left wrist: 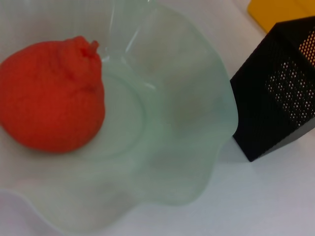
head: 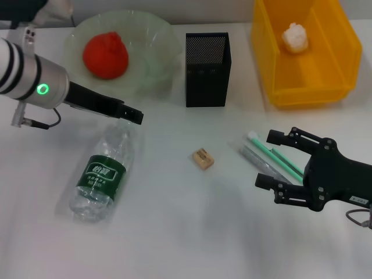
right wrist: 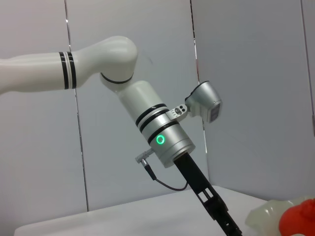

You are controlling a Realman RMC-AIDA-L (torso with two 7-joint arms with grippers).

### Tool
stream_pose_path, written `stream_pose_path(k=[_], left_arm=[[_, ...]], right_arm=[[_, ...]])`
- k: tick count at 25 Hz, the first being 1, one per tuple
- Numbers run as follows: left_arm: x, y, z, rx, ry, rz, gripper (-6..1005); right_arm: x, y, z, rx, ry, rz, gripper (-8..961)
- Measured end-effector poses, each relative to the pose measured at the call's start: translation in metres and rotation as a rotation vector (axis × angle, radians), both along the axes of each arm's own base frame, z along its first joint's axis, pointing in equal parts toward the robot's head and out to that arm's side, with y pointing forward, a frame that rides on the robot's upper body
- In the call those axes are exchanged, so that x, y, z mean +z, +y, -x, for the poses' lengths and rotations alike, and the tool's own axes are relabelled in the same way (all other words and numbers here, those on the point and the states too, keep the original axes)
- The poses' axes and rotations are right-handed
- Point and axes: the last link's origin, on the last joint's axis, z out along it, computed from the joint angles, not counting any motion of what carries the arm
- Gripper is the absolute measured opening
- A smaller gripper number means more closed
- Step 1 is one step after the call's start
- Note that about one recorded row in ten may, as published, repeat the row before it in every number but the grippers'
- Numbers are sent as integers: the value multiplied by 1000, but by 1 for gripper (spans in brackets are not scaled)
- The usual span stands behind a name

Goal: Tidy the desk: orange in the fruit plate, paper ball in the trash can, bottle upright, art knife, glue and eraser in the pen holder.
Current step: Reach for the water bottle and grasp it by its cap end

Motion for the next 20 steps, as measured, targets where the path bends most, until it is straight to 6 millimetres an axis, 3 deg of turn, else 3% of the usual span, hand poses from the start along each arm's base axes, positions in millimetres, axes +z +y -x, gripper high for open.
stream_pose_path(k=[10,20], left_arm=[[-14,4,-9,-52,61,2,831],[-28,1,-3,-42,142,30,806]], right_arm=[[0,0,1,-26,20,34,842],[0,5,5,-35,31,58,842]])
